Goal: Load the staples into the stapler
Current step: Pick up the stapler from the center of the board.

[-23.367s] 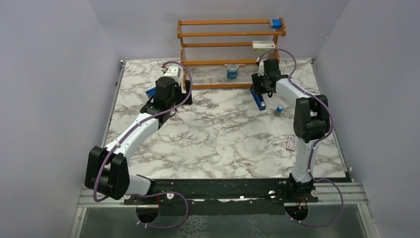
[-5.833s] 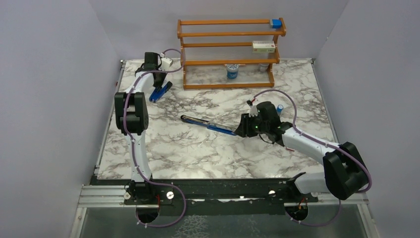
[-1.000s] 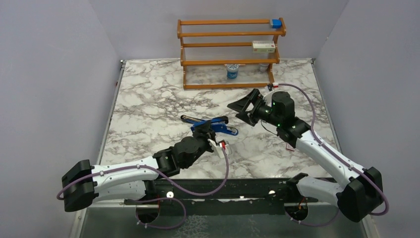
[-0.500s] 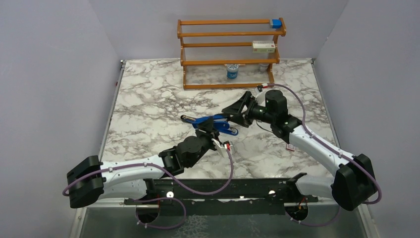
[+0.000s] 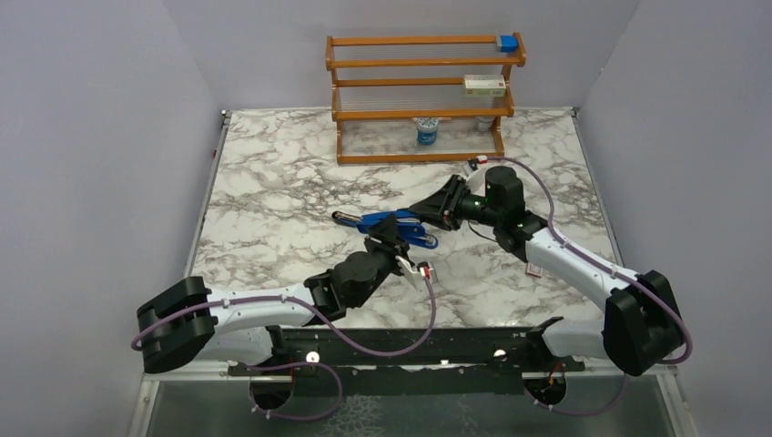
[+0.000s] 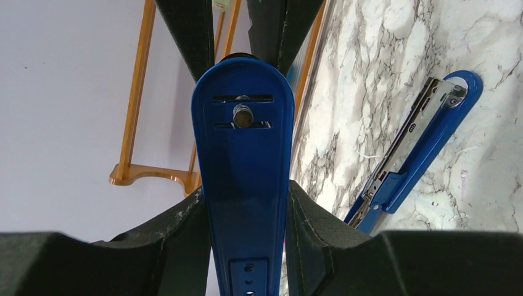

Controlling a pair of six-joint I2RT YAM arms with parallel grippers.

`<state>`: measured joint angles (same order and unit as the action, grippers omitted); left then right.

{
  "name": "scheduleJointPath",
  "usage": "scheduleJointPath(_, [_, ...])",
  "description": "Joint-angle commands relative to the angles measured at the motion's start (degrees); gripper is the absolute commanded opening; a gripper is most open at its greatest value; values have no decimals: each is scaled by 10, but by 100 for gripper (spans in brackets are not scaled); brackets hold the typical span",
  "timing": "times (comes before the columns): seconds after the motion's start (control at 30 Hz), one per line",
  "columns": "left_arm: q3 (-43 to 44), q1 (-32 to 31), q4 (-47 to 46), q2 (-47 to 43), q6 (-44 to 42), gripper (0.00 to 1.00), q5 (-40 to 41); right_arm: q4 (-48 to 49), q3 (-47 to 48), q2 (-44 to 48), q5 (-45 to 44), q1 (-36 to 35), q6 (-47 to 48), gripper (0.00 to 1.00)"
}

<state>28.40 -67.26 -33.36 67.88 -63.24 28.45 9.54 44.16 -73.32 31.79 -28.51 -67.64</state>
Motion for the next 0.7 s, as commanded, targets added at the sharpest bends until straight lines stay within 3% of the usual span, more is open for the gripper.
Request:
scheduleJointPath(0.0, [-3,-3,-64,13,-25,0,9,54,-12,-4,55,-8,-6,15])
scheduleJointPath(0.13, [-4,-3,-65,13,-20,3,13,58,-14,-2,45,-8,11,2])
scheduleJointPath(0.37, [-16,-3,-64,-13,40,52,6,45,4,5,21,-8,45,1])
scheduleJointPath(0.53, [-26,-9,-63,-32,80,94,1,44,5,3,11,-7,49,1])
scheduleJointPath(0.67, [-32,-17,-58,-54,107,99,-6,41,5,5,-7,-8,52,1])
